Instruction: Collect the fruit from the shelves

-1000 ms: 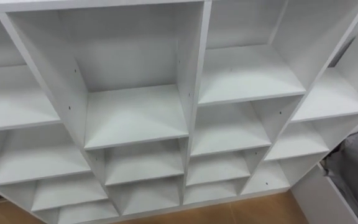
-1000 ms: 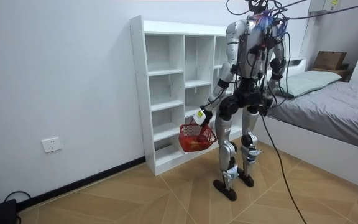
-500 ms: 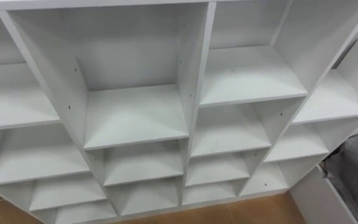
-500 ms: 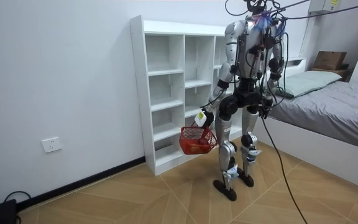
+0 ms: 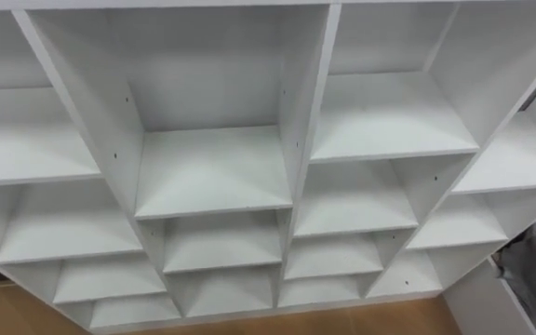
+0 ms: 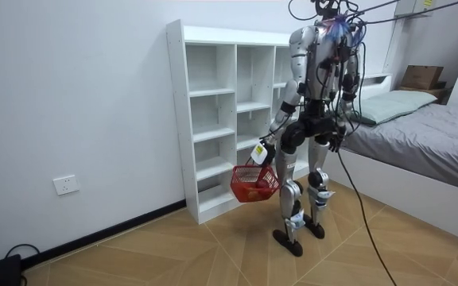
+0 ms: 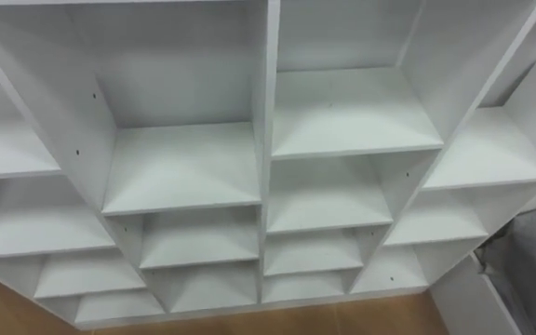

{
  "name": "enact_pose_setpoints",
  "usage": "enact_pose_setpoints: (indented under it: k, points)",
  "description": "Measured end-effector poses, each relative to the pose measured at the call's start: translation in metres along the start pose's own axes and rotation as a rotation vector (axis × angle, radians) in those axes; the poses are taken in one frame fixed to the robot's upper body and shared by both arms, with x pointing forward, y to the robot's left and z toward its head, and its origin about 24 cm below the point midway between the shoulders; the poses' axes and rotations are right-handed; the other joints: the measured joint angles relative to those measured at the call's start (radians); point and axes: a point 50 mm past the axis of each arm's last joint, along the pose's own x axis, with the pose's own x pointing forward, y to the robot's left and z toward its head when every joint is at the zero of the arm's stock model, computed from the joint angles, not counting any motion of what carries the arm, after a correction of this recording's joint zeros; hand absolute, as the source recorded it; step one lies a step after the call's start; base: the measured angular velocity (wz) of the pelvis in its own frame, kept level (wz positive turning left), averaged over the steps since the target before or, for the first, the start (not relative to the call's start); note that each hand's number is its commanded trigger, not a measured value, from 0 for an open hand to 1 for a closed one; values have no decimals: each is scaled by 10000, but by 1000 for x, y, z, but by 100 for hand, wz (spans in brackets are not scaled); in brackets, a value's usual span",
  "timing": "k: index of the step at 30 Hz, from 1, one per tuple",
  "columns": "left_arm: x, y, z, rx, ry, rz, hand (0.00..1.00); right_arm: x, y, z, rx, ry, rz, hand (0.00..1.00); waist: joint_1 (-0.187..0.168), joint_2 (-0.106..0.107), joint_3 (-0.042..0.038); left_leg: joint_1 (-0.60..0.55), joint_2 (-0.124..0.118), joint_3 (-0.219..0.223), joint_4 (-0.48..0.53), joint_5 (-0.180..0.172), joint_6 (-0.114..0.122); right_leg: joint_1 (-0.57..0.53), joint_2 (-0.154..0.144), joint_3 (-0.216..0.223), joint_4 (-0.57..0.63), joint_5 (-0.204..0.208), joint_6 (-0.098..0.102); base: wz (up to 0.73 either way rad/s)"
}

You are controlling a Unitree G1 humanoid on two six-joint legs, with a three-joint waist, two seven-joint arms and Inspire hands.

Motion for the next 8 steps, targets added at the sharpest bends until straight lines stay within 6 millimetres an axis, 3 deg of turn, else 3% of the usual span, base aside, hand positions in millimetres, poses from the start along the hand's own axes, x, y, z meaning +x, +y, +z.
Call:
enact_pose_setpoints:
  k: [8]
  points:
    - [-2,2,-12,217,657,35,100,0,0,-2,38,182,97,0,-1,16,-9,-12,-52,-232,88,-22,28,154,-7,-189,-7,-45,27,8]
